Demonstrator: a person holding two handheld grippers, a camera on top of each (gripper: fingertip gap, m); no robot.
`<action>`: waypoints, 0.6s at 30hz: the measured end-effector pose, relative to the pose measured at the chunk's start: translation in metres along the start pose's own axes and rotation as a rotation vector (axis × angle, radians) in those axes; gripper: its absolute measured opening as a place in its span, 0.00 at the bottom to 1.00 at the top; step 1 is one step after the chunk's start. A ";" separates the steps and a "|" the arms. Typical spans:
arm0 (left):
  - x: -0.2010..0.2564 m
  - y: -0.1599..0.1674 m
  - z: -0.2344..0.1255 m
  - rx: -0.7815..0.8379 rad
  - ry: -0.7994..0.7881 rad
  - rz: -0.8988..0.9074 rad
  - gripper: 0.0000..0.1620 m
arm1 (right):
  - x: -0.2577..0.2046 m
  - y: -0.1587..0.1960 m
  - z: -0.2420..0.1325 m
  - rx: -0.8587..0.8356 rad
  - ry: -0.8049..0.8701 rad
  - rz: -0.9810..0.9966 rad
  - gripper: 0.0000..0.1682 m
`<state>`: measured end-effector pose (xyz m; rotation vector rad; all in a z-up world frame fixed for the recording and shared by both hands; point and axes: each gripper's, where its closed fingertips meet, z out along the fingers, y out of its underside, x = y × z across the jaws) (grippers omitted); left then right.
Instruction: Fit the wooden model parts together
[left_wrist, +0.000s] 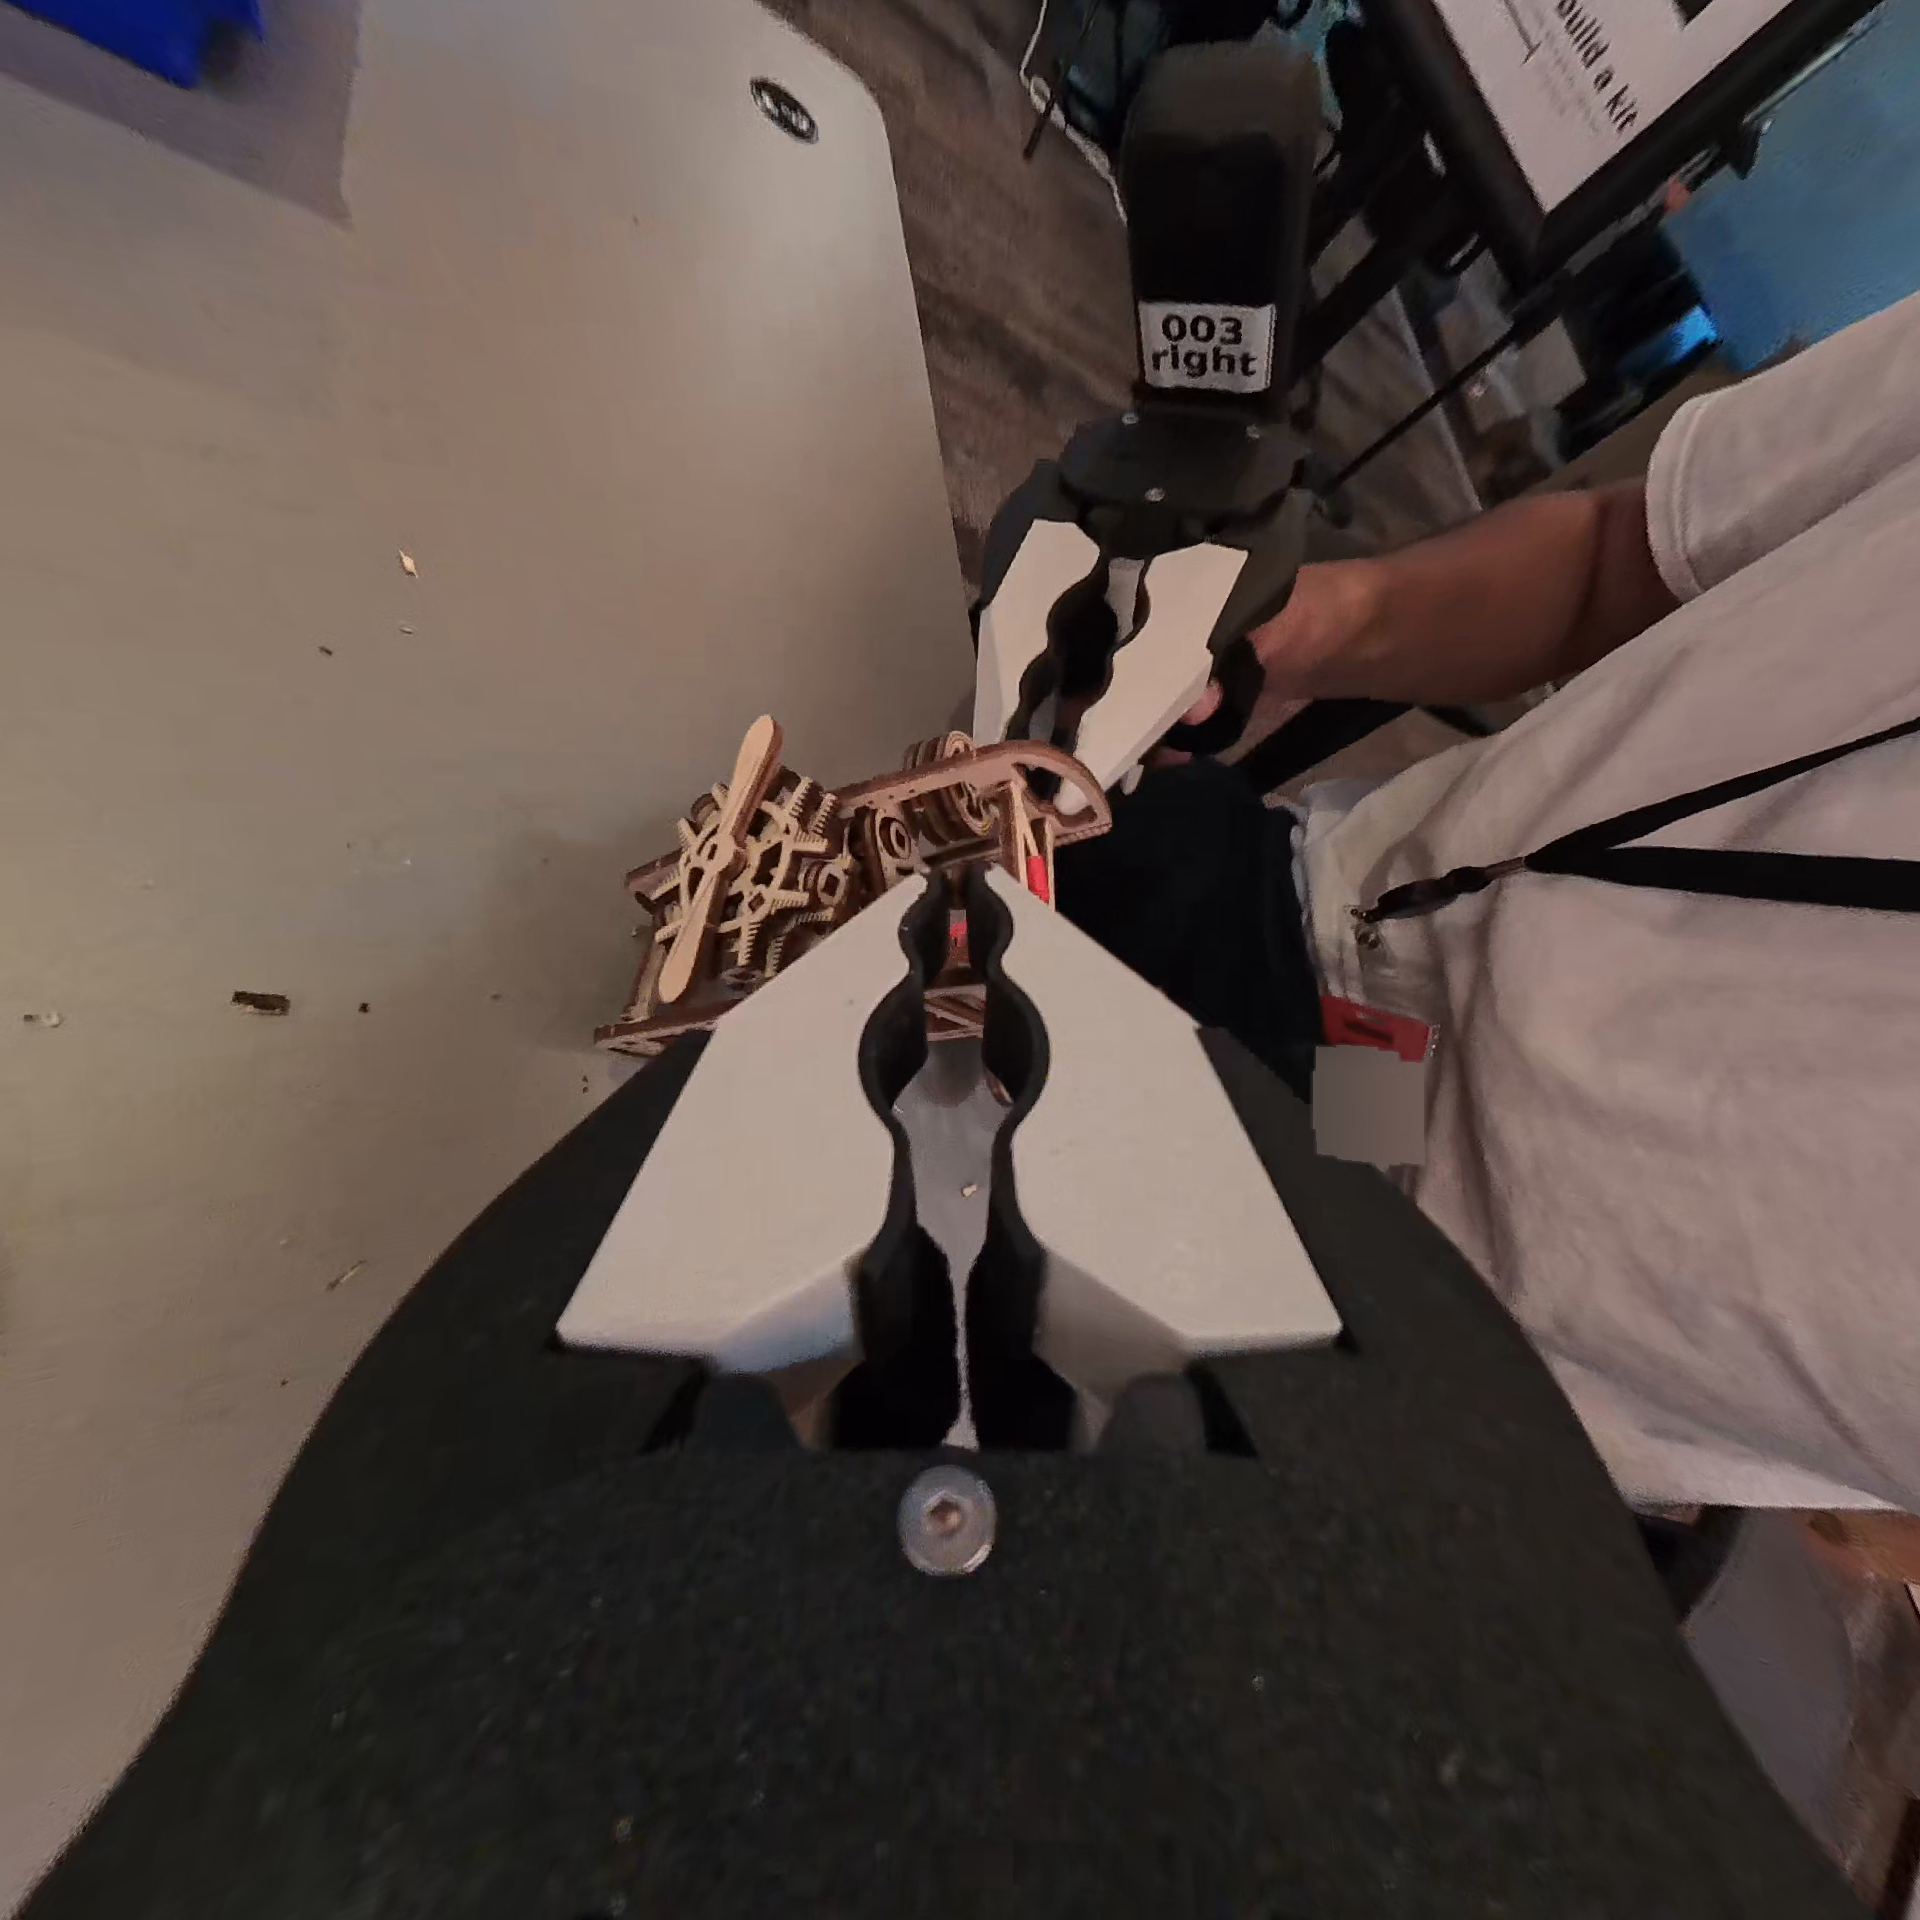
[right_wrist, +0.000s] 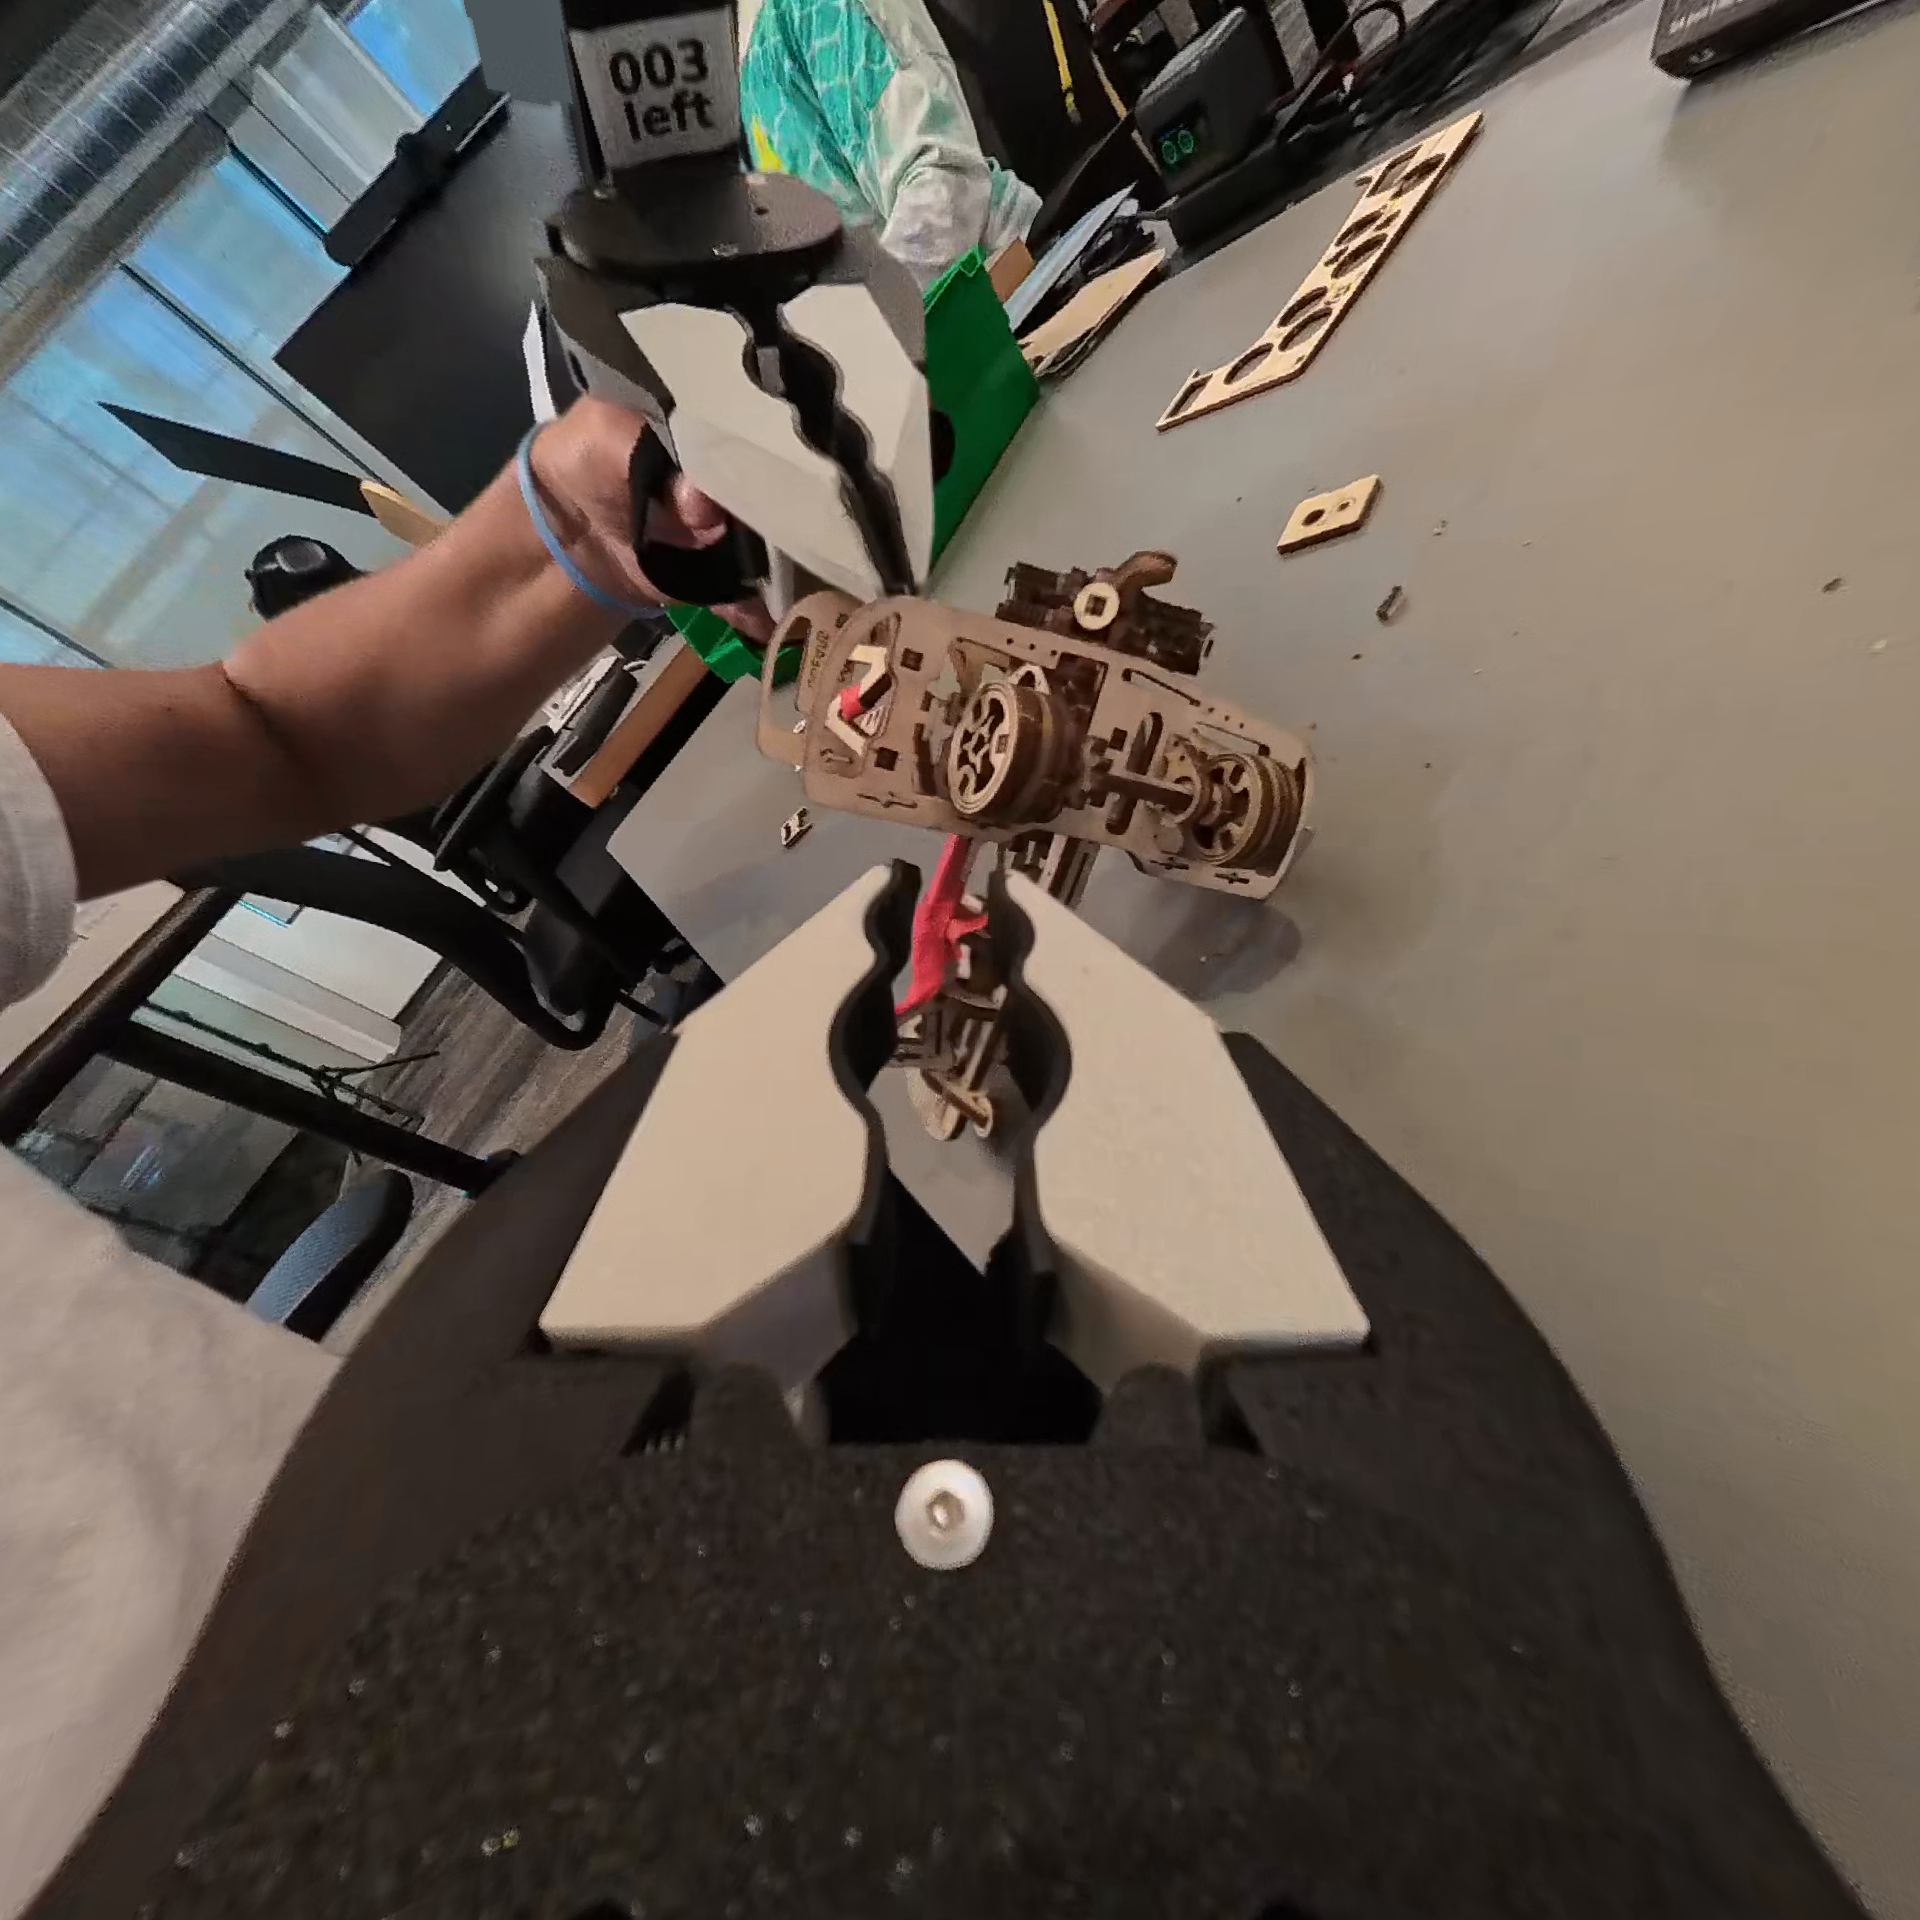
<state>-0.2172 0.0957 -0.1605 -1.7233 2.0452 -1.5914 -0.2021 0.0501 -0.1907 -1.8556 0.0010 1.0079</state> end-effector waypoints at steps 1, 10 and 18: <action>-0.001 0.000 -0.003 0.014 -0.008 0.002 0.00 | 0.002 -0.001 -0.003 -0.005 0.005 -0.013 0.08; -0.005 -0.011 -0.010 0.172 -0.059 -0.012 0.00 | 0.004 -0.016 -0.016 0.012 0.026 -0.095 0.06; 0.001 -0.012 -0.006 0.171 -0.064 -0.014 0.00 | -0.002 -0.011 -0.006 -0.059 0.096 -0.393 0.04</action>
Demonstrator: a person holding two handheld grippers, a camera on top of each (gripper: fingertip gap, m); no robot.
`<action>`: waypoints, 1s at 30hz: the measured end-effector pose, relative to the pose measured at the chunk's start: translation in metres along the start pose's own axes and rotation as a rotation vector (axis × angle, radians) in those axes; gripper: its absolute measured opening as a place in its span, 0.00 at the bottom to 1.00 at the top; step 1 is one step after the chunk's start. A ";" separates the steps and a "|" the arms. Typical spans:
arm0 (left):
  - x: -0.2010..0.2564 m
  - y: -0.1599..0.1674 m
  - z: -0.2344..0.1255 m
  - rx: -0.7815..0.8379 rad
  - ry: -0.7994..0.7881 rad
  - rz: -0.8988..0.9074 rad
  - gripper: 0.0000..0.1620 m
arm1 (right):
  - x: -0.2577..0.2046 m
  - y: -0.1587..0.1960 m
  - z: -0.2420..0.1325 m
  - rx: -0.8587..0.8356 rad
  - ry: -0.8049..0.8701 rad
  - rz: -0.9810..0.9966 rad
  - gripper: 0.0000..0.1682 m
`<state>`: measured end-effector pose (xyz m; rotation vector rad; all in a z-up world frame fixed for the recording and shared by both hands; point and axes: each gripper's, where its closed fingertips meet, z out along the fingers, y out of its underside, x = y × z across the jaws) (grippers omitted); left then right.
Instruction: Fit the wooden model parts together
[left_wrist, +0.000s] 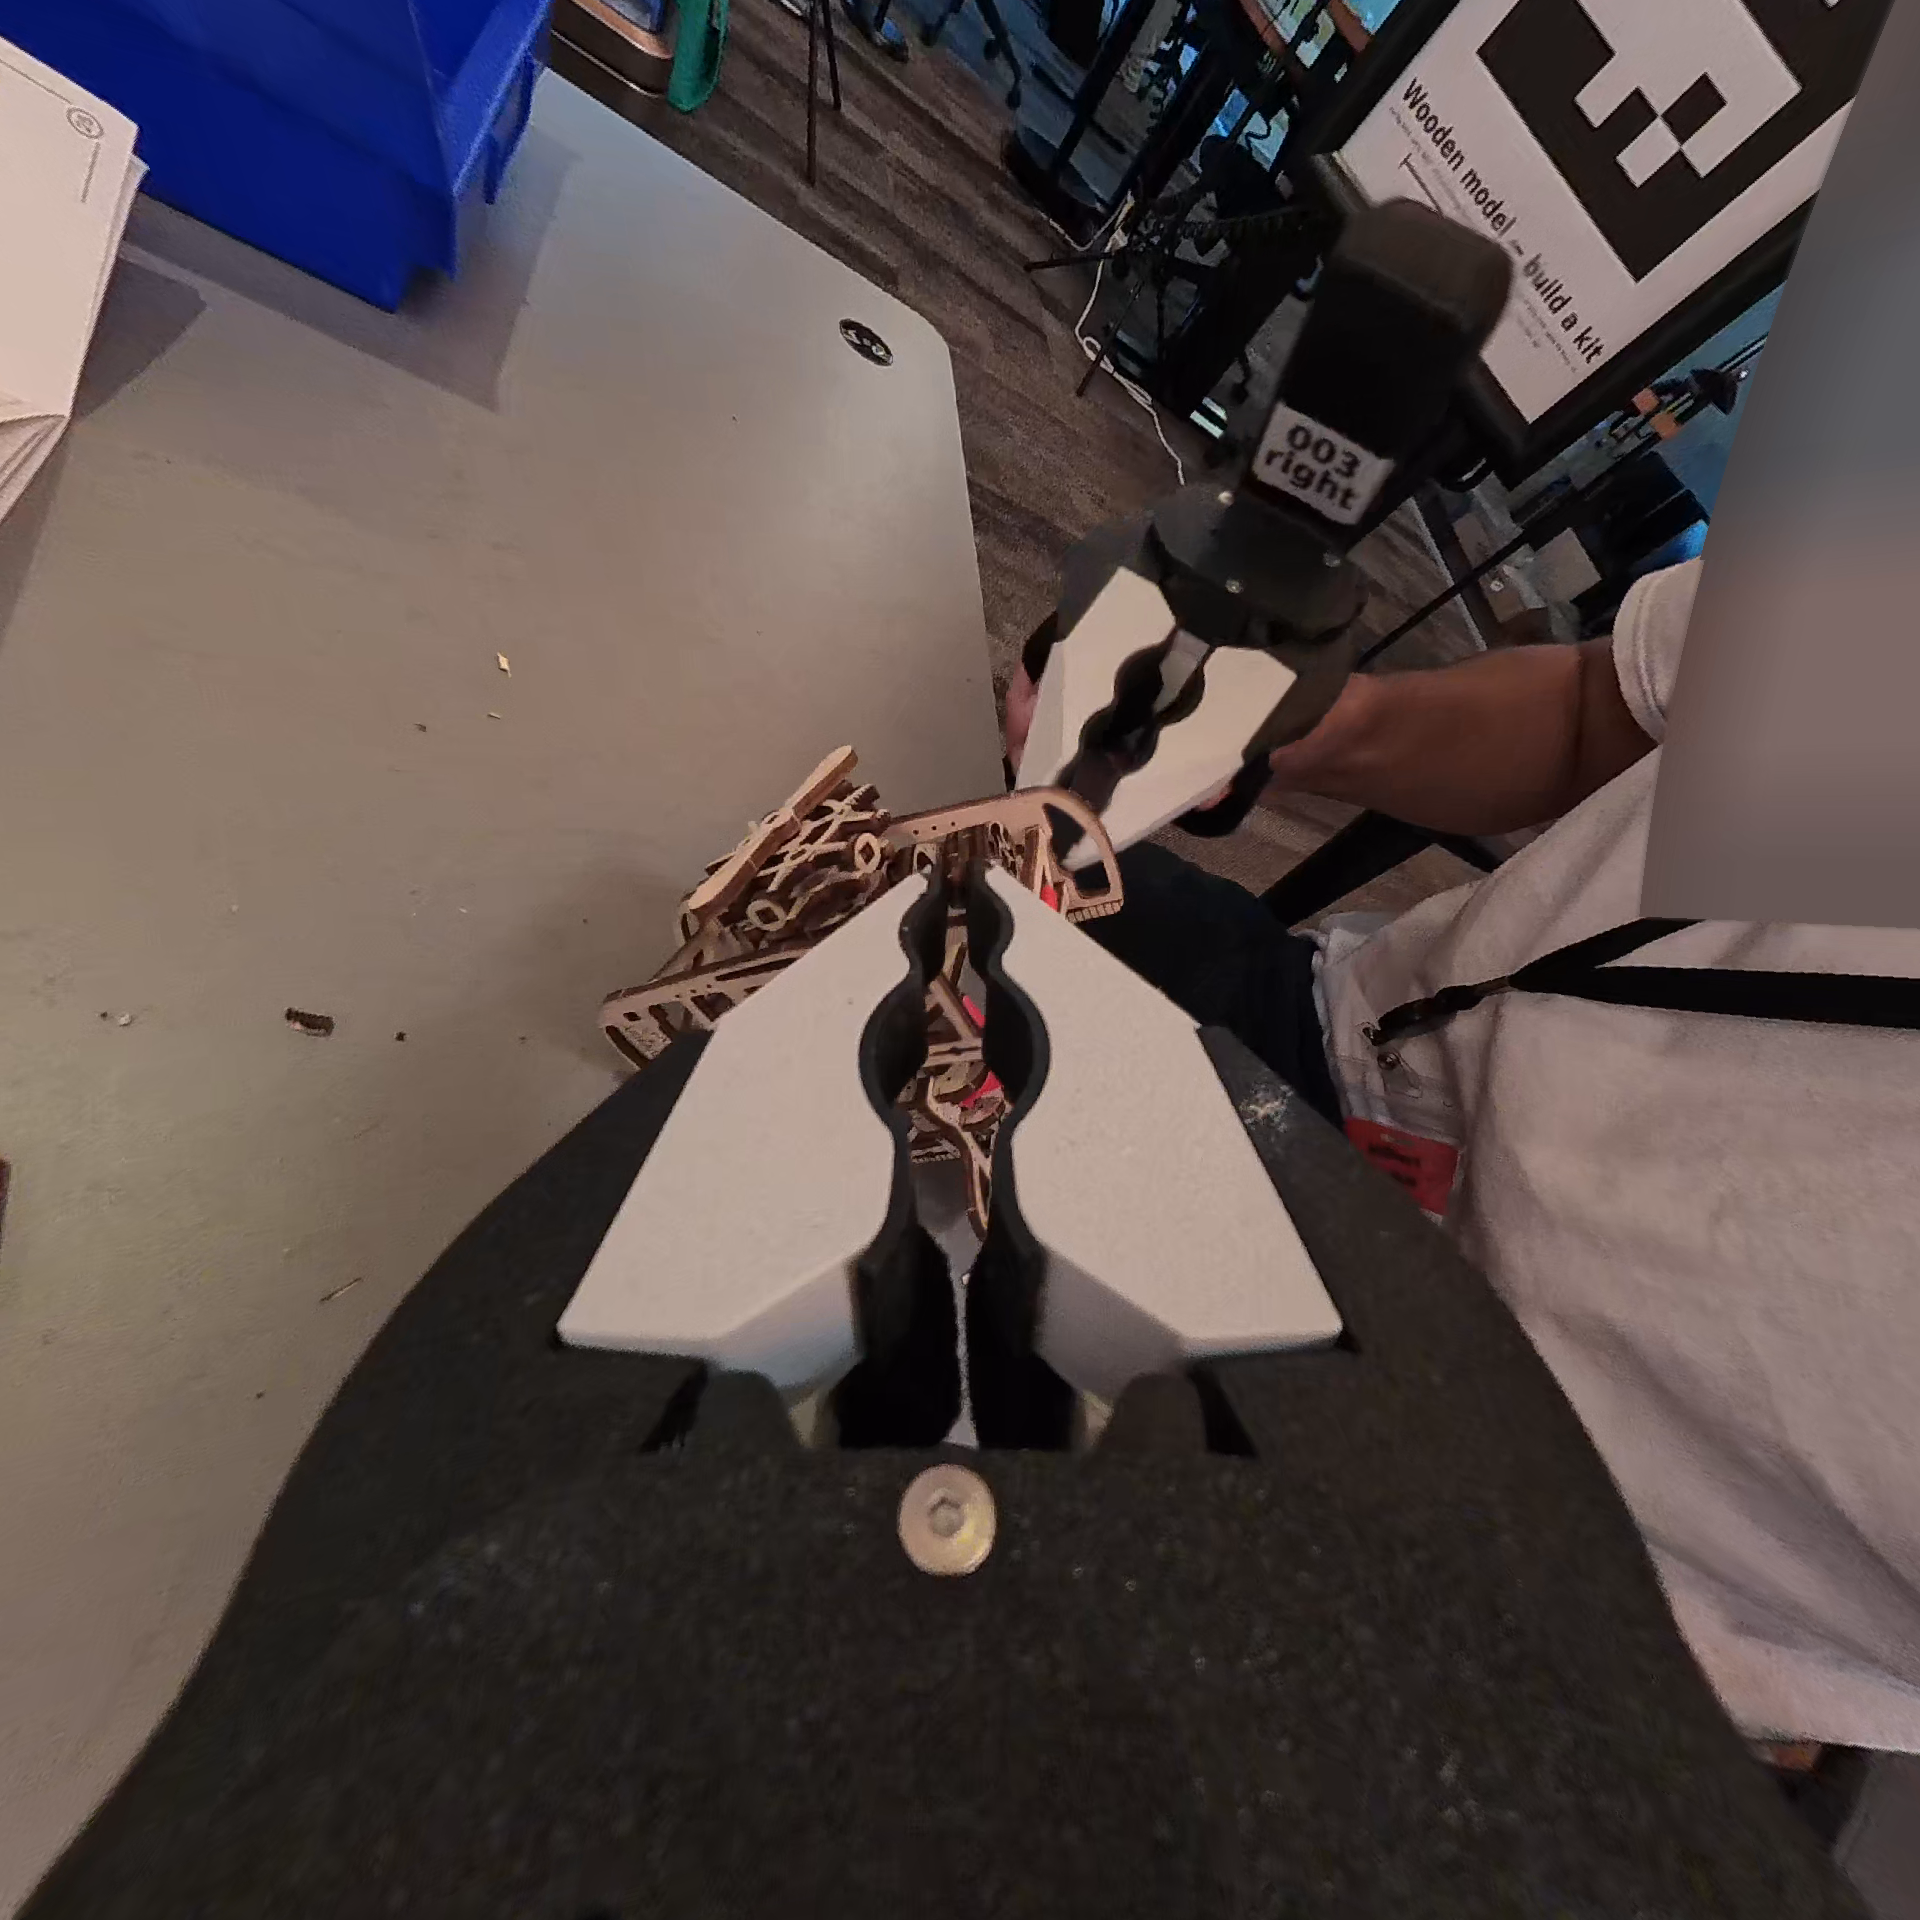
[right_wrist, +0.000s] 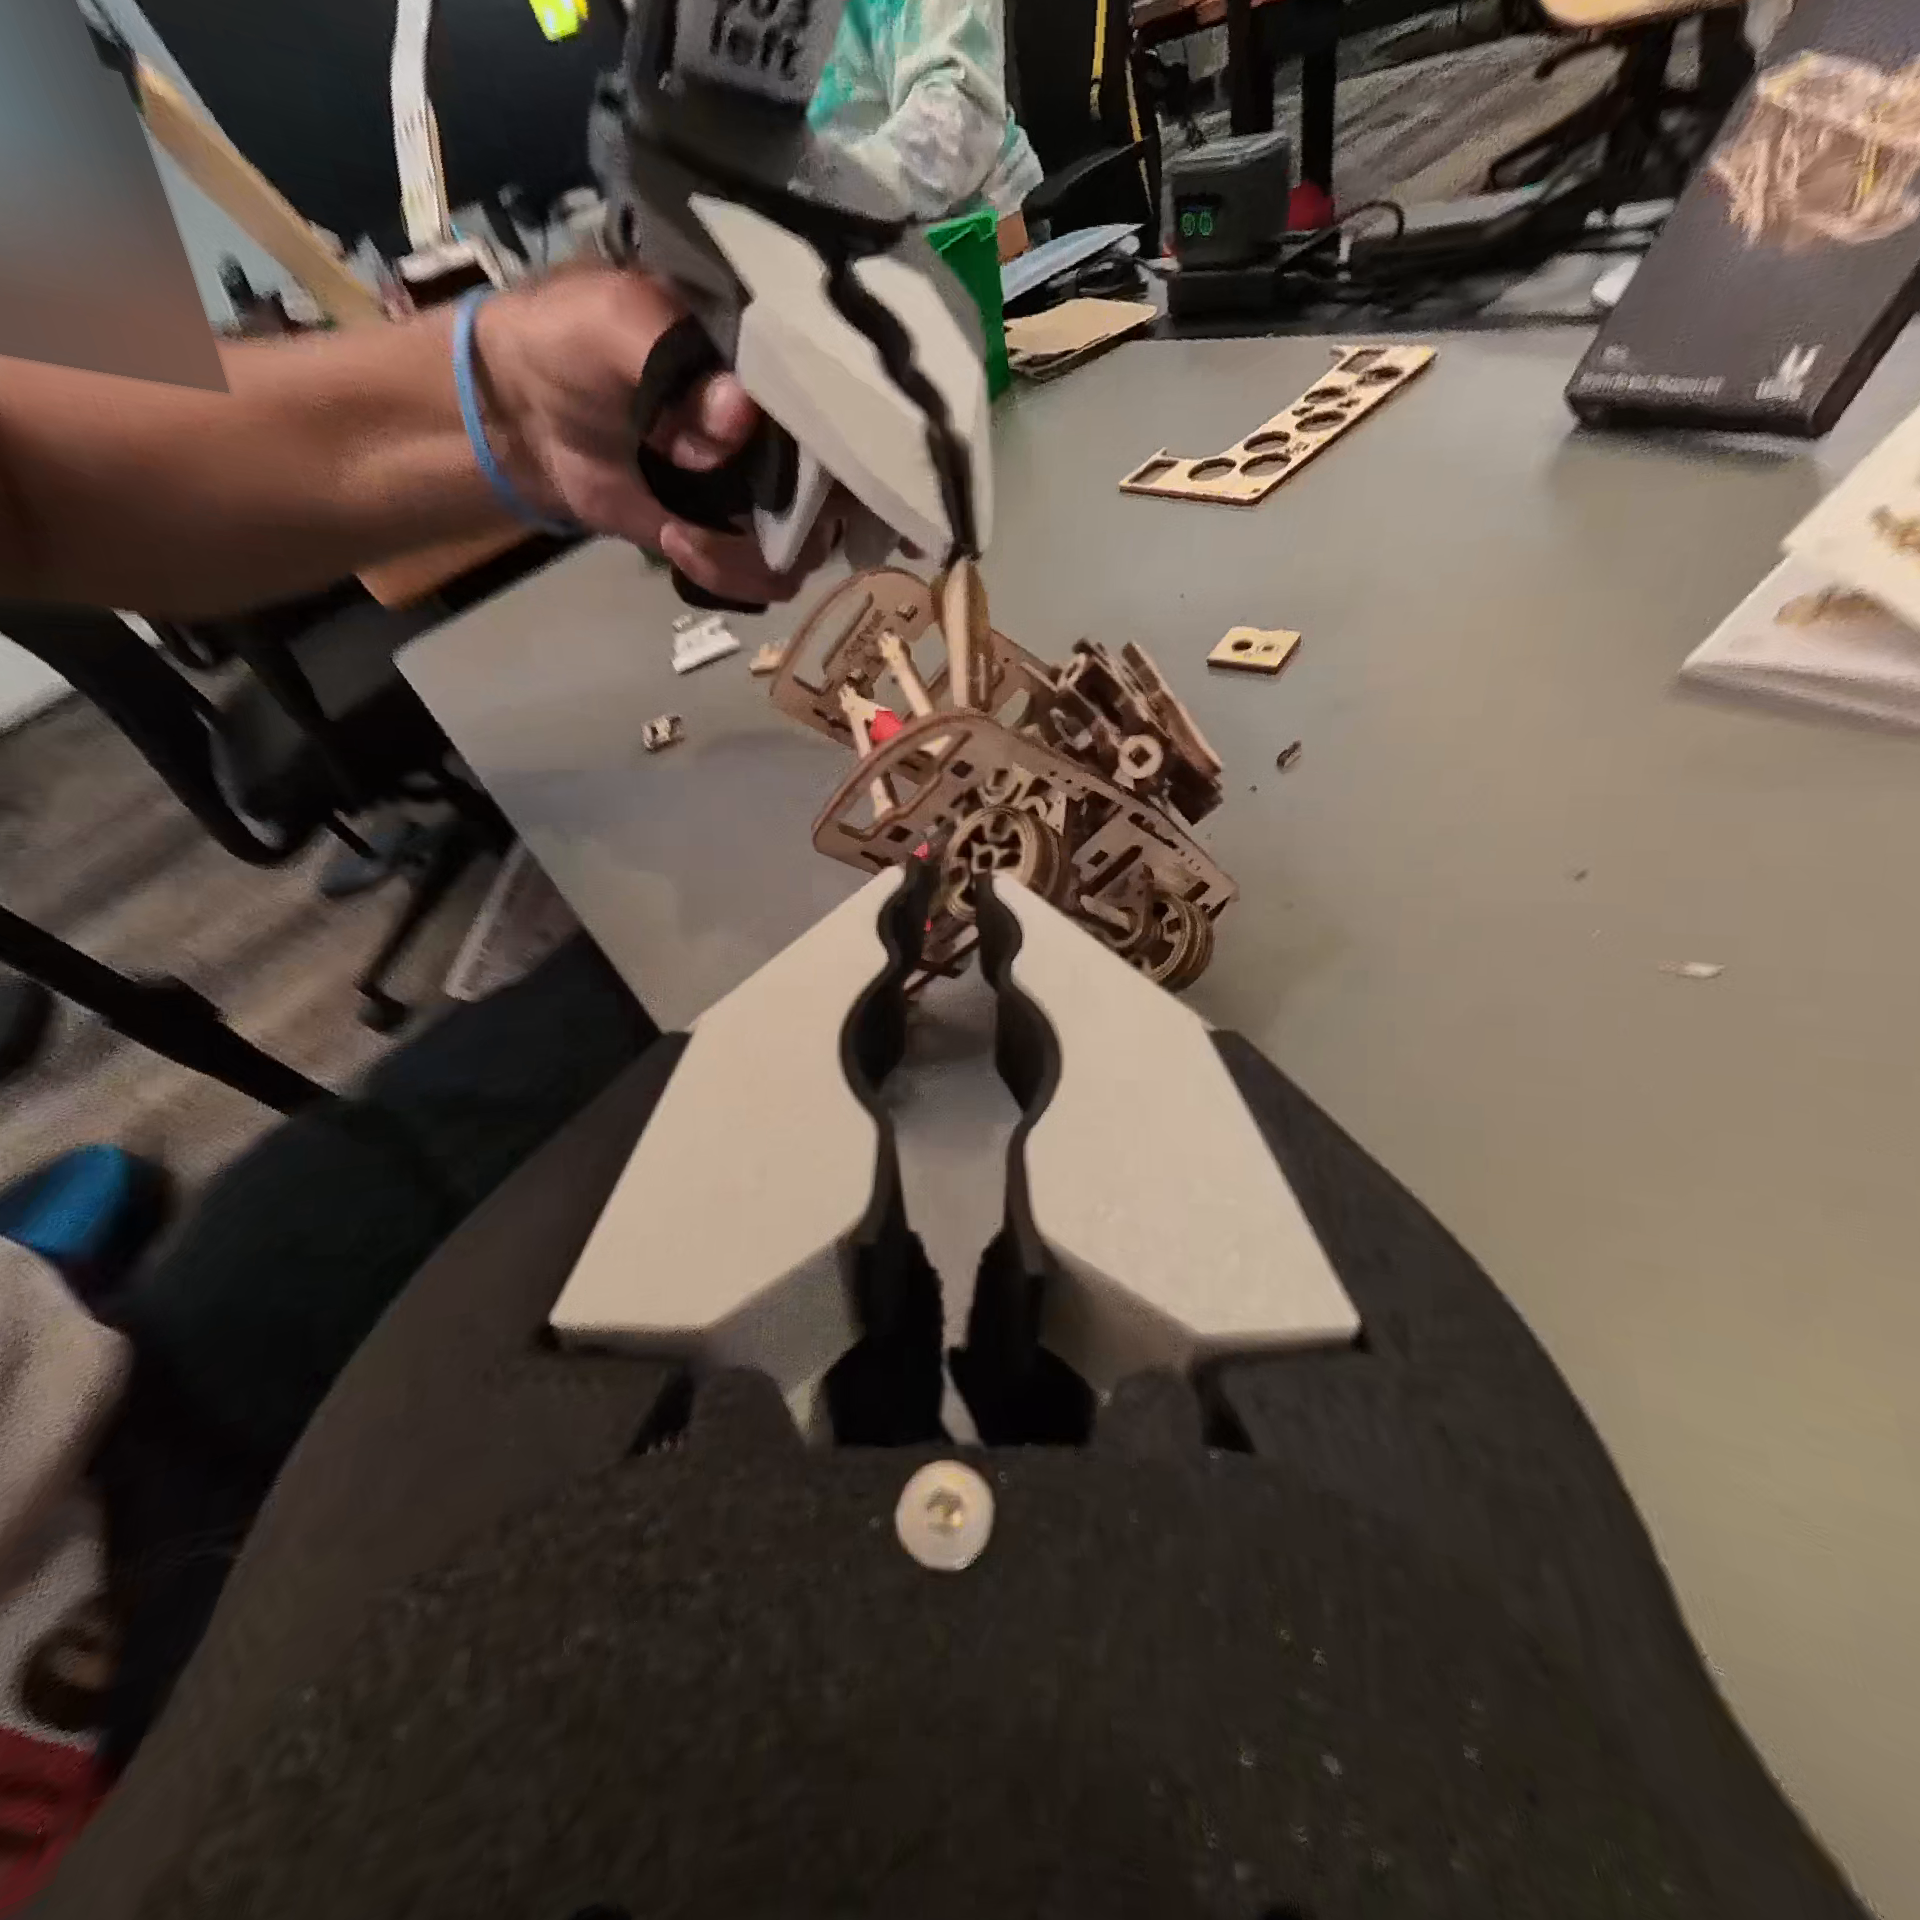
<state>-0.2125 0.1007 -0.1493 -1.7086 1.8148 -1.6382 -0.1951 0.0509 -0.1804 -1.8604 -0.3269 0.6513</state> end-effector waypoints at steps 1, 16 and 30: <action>0.000 -0.001 0.000 -0.002 -0.004 0.000 0.00 | 0.000 0.001 0.002 -0.011 0.019 -0.059 0.05; 0.002 -0.002 0.013 -0.039 0.036 -0.032 0.00 | 0.005 -0.007 0.005 0.055 0.154 -0.480 0.06; 0.000 0.002 0.020 -0.081 0.062 -0.053 0.00 | 0.005 -0.007 0.007 0.069 0.169 -0.540 0.04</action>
